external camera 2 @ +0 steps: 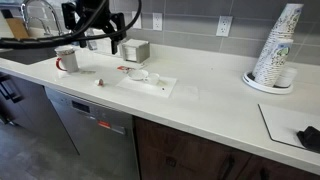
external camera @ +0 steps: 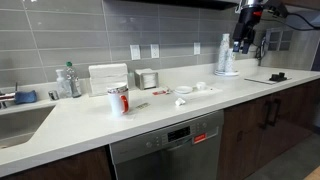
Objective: Pick up the white tea cup, pour the contents of the white teacup into the paper cup on the left, put the white tea cup back on the kitchen paper
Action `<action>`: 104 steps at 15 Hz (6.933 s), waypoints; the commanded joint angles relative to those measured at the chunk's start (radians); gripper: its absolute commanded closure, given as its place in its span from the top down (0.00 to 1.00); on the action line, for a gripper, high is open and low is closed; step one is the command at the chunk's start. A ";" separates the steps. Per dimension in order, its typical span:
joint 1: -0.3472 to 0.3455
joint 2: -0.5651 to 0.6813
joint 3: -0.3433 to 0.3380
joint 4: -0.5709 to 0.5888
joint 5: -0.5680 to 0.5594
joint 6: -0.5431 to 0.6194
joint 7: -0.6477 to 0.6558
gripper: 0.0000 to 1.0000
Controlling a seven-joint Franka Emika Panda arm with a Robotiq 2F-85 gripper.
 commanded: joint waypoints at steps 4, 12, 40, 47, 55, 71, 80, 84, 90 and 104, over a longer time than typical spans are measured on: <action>-0.034 0.005 0.029 0.002 0.012 -0.003 -0.010 1.00; -0.034 0.005 0.029 0.002 0.012 -0.003 -0.010 1.00; -0.029 0.447 0.277 0.242 -0.234 0.295 1.248 1.00; -0.024 0.493 0.280 0.297 -0.232 0.231 1.277 1.00; 0.002 0.679 0.268 0.392 -0.192 0.293 1.442 1.00; -0.009 0.830 0.197 0.431 -0.090 0.496 1.436 1.00; 0.000 0.870 0.165 0.475 -0.106 0.491 1.460 0.56; 0.004 0.878 0.158 0.485 -0.108 0.488 1.468 0.33; 0.014 0.866 0.152 0.487 -0.118 0.482 1.483 0.01; 0.103 0.506 0.242 0.292 -0.289 0.462 1.278 0.03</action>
